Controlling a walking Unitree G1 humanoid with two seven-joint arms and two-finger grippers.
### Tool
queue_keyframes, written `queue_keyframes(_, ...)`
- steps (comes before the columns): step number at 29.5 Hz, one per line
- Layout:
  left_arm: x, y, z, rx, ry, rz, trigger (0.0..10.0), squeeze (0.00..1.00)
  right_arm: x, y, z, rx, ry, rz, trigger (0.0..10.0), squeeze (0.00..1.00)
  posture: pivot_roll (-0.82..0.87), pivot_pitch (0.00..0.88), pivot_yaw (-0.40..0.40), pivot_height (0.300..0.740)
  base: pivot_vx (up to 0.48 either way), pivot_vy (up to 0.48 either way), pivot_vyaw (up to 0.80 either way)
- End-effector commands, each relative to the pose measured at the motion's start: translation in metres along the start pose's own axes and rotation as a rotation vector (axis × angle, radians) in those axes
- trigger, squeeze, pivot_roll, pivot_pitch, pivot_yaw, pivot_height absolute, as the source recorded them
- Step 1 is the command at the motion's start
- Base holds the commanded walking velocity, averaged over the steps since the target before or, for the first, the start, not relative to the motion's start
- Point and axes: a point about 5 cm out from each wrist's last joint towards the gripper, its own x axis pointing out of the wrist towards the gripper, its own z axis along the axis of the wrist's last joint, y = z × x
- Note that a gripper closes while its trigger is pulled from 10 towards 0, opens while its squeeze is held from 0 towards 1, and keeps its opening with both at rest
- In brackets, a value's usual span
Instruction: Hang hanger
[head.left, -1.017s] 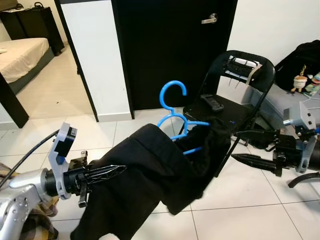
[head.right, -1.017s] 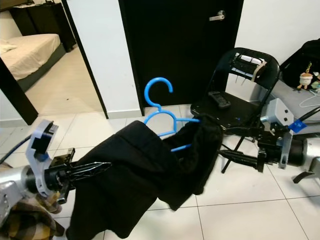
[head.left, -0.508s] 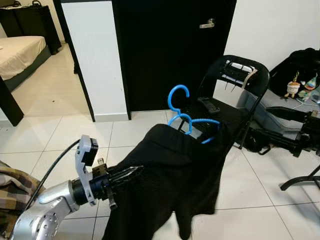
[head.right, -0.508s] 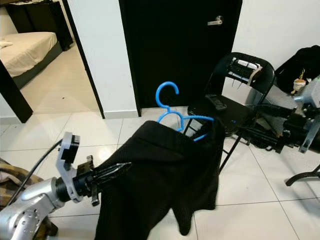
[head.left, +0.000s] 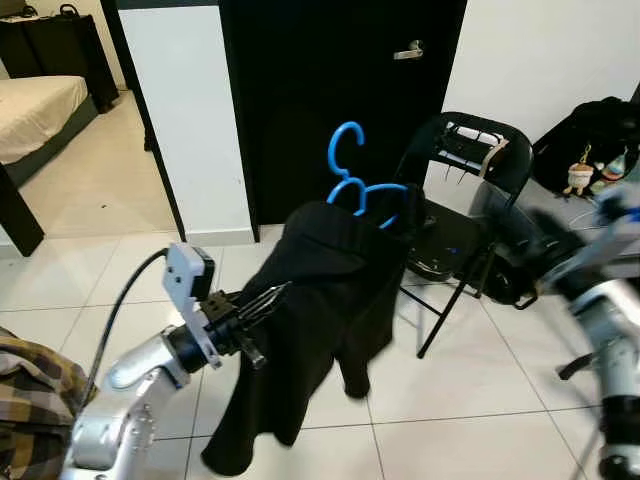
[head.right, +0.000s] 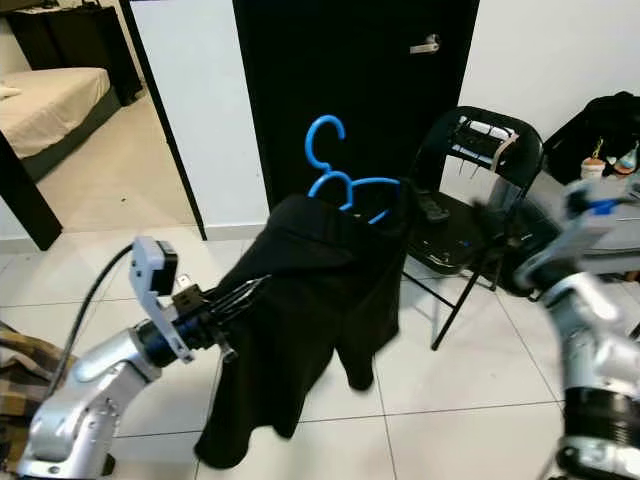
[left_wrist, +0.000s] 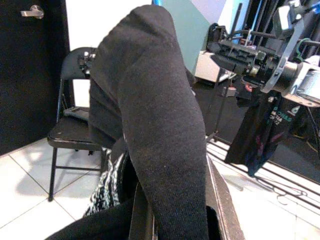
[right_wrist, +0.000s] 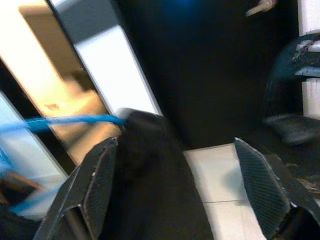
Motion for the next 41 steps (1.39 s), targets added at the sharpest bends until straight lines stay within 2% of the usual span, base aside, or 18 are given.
queue_keyframes(1,0.006,-0.003,0.01,0.056,-0.05,-0.019,10.0,0.0,0.008,0.02,-0.001,0.1,-0.02,0.062,10.0,0.0,-0.05,0.0,0.021,0.74,0.0,0.0,0.0)
queue_keyframes(3,0.009,-0.005,0.01,0.06,-0.057,-0.026,10.0,0.0,0.015,0.032,-0.007,0.135,-0.007,0.074,10.0,0.0,-0.05,0.0,0.022,0.74,0.0,0.0,0.0)
queue_keyframes(6,0.013,-0.006,0.01,0.067,-0.06,-0.034,10.0,0.0,0.021,0.037,-0.007,0.147,-0.01,0.045,10.0,0.0,-0.05,0.0,0.02,0.74,0.0,0.0,0.0)
queue_keyframes(11,0.015,-0.009,0.009,0.079,-0.056,-0.05,10.0,0.0,0.025,0.034,-0.003,0.105,0.025,-0.02,10.0,0.0,-0.05,0.0,0.022,0.74,0.0,0.0,0.0)
queue_keyframes(15,0.018,-0.012,0.011,0.083,-0.063,-0.066,10.0,0.0,0.025,0.03,-0.008,-0.003,0.125,-0.114,10.0,0.0,-0.05,0.0,0.019,0.74,0.0,0.0,0.0)
queue_keyframes(21,0.02,-0.015,0.013,0.09,-0.074,-0.082,10.0,0.0,0.024,0.025,-0.015,0.004,0.187,-0.185,10.0,0.0,-0.05,0.0,0.017,0.74,0.0,0.0,0.0)
queue_keyframes(26,0.024,-0.021,0.018,0.091,-0.09,-0.109,10.0,0.0,0.023,0.024,-0.019,0.021,0.207,-0.195,10.0,0.0,-0.05,0.0,0.015,0.74,0.0,0.0,0.0)
queue_keyframes(27,0.025,-0.022,0.018,0.091,-0.094,-0.115,10.0,0.0,0.023,0.023,-0.02,0.02,0.219,-0.206,4.6,0.0,-0.05,0.0,0.015,0.74,0.0,0.0,0.0)
queue_keyframes(30,0.026,-0.024,0.019,0.091,-0.098,-0.121,10.0,0.0,0.023,0.022,-0.021,0.02,0.232,-0.22,4.6,0.0,-0.05,0.0,0.015,0.74,0.0,0.0,0.0)
queue_keyframes(31,0.026,-0.025,0.019,0.091,-0.101,-0.124,10.0,0.0,0.022,0.021,-0.022,0.021,0.24,-0.229,0.0,0.0,-0.05,0.0,0.01,0.74,0.0,0.0,0.0)
queue_keyframes(41,0.028,-0.03,0.021,0.086,-0.113,-0.138,10.0,0.0,0.02,0.015,-0.022,0.03,0.246,-0.259,0.0,0.0,-0.05,0.0,0.007,0.74,0.0,0.0,0.0)
